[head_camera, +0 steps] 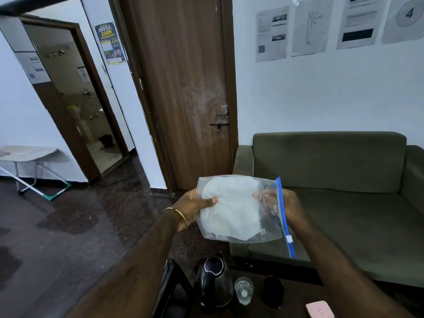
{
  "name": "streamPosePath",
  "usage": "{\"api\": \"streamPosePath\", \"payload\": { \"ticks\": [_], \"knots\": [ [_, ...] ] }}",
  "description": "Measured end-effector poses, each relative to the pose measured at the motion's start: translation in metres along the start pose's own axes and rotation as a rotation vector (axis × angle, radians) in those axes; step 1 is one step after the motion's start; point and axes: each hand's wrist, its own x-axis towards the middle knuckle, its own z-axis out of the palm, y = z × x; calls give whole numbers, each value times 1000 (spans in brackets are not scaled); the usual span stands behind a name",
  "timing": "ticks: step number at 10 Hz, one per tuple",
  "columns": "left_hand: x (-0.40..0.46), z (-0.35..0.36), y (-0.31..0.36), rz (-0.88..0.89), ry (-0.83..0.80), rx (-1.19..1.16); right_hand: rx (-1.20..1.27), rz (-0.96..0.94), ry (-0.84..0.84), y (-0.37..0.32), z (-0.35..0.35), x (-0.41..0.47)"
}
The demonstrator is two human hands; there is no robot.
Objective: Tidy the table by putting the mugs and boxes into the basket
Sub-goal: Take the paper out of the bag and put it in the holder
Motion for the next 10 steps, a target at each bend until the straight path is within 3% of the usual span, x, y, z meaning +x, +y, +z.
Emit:
{"api": "streamPosePath", "payload": {
  "ticks": [3, 6, 8, 9, 10],
  "knots": [
    [10, -1, -8, -48, 64, 107, 98, 118, -84, 0, 7, 2],
    [34, -24, -43, -98, 72, 18, 185, 112, -134, 39, 24, 4],
    [48, -53, -96, -231, 31, 5, 209, 384, -135, 94, 50, -3],
    [45, -70, -140, -332, 23, 7, 835, 255, -281, 104, 64, -21],
    [37, -87, -182, -437, 15, -27, 223, 474, 91, 157, 90, -25]
  ]
}}
